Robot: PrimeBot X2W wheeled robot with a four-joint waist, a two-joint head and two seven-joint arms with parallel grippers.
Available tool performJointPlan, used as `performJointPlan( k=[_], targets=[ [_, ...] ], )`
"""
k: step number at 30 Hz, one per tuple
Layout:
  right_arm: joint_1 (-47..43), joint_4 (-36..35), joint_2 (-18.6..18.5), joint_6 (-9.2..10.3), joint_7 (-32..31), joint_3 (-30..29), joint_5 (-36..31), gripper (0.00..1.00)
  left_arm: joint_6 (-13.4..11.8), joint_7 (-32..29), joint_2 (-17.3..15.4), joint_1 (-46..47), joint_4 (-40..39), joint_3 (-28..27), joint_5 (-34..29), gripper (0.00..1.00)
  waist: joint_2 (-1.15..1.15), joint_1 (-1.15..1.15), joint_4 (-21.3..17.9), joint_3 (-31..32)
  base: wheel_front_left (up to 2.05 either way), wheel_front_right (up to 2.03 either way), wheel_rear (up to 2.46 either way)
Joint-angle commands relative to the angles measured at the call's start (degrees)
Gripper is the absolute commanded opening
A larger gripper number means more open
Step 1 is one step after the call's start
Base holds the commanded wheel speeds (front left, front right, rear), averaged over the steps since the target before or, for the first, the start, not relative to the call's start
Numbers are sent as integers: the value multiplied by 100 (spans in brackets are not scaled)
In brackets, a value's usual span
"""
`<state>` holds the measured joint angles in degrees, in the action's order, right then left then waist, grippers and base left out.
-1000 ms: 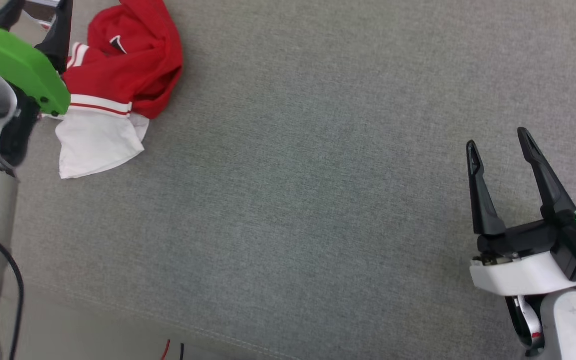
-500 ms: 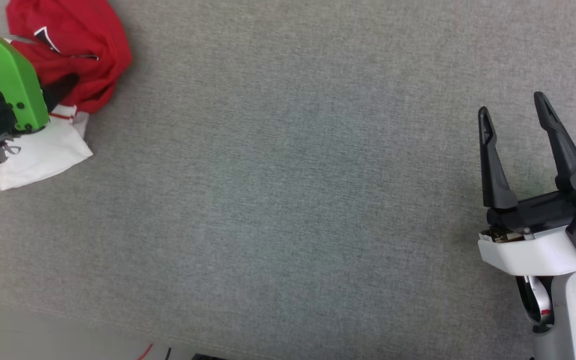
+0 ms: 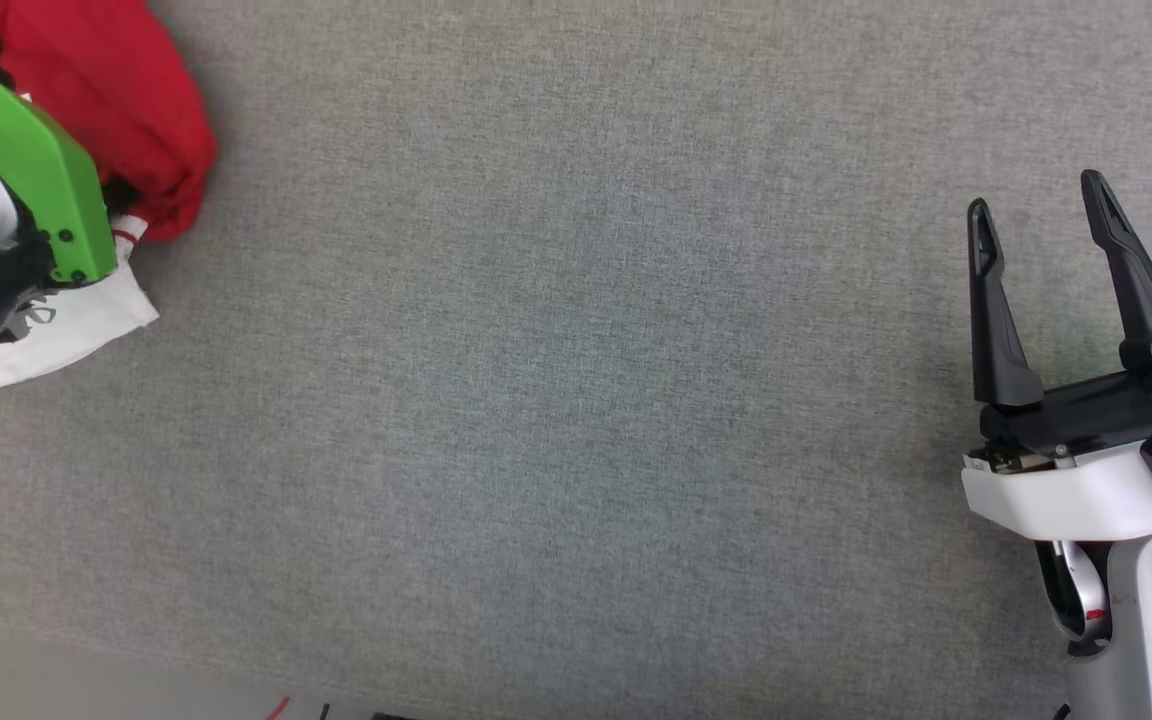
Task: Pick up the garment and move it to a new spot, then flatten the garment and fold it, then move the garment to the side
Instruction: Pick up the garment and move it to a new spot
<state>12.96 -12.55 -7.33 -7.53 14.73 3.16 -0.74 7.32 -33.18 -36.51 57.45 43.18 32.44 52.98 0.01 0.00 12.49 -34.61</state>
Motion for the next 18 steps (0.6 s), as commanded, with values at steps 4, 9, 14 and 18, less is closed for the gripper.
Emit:
performJointPlan(
  k=[4, 9, 14, 18],
  targets=[
    [-76, 68, 95, 4, 27, -38, 84, 100, 16, 397, -76, 2, -141, 485, -120, 0, -1, 0, 86, 481, 0, 0, 0],
    [-257, 124, 220, 4, 27, -88, 149, 100, 16, 825, -414, 269, -614, 921, -257, 0, -1, 0, 132, 903, 0, 0, 0],
    [-402, 174, 325, 4, 27, -105, 214, 100, 16, 989, -613, 531, -1210, 1370, -278, 0, -1, 0, 90, 1241, 0, 0, 0],
    [-470, 190, 392, 4, 27, -129, 279, 100, 16, 1050, -721, 768, -1752, 1734, -331, 0, -1, 0, -66, 1437, 0, 0, 0]
  ],
)
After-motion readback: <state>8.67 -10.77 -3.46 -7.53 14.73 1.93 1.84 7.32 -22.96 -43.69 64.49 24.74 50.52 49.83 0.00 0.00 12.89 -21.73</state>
